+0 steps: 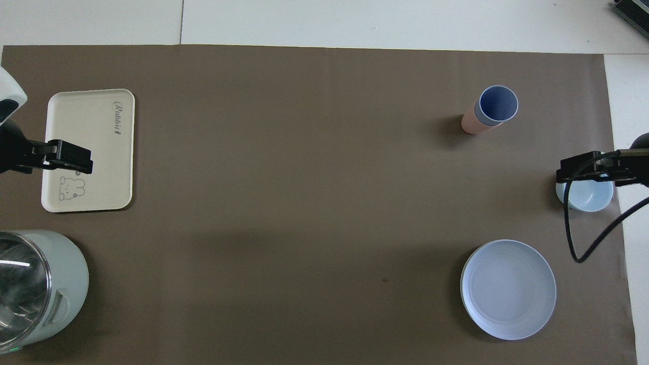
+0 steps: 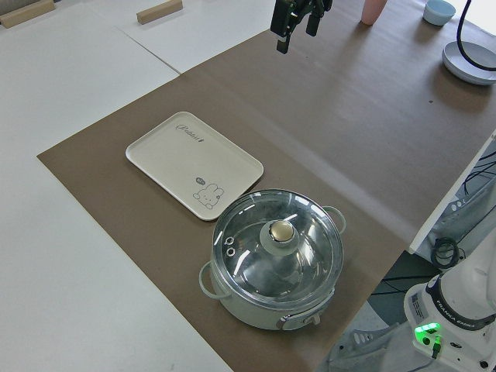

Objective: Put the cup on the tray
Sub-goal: 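Move the right gripper toward the blue-and-pink cup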

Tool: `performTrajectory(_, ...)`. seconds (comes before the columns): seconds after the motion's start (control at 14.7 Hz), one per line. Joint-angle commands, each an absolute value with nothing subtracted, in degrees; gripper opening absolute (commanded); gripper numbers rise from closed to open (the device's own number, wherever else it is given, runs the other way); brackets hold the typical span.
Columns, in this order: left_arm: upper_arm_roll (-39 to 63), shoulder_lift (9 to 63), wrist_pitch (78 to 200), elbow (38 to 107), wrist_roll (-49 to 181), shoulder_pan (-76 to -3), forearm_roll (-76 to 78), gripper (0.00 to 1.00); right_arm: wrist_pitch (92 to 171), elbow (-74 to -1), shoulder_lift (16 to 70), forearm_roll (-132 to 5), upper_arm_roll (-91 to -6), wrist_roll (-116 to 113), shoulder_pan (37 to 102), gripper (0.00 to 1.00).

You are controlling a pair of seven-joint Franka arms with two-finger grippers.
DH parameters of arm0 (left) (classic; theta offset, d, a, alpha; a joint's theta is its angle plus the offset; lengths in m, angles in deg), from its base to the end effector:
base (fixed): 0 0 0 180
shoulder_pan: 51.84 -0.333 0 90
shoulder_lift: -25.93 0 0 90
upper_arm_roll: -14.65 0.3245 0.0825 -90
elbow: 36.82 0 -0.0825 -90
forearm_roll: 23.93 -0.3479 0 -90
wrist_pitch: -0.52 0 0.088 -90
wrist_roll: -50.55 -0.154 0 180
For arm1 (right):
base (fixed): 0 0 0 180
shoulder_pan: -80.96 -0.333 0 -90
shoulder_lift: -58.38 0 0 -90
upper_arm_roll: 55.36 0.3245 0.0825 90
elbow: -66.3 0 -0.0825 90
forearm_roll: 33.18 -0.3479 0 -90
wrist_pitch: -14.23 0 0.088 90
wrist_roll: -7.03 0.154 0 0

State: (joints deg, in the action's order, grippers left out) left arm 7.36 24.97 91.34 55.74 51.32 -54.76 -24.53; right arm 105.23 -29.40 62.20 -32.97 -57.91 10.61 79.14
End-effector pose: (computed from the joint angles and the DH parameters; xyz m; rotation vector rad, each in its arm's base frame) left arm 0.5116 -0.0380 0.5763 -3.1268 0.0986 0.0206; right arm 0.4967 -0.0076 0.5779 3.1382 -0.1178 -0.0242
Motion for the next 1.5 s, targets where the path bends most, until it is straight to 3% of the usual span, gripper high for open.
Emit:
performTrajectory(0.0, 7.18, 23.11, 92.1, 57.84, 51.07, -55.27, -25.42, 1.0, 104.85, -30.73, 63.56, -33.18, -57.56, 8.87, 79.65, 1.0)
performTrajectory(0.54, 7.18, 23.11, 92.1, 57.84, 51.07, -55.27, -25.42, 1.0, 106.33, -31.35, 63.65, -33.27, -57.47, 8.0, 79.56, 1.0)
performTrajectory(1.09, 7.18, 23.11, 92.1, 57.84, 51.07, -55.27, -25.42, 1.0, 128.02, -39.77, 60.15, -43.98, -57.73, -23.59, 85.35, 1.0)
performTrajectory(1.43, 7.18, 23.11, 91.93, 57.84, 51.16, -55.27, -25.42, 1.0, 136.47, -41.37, 51.55, -62.84, -57.73, -59.35, 92.29, 1.0)
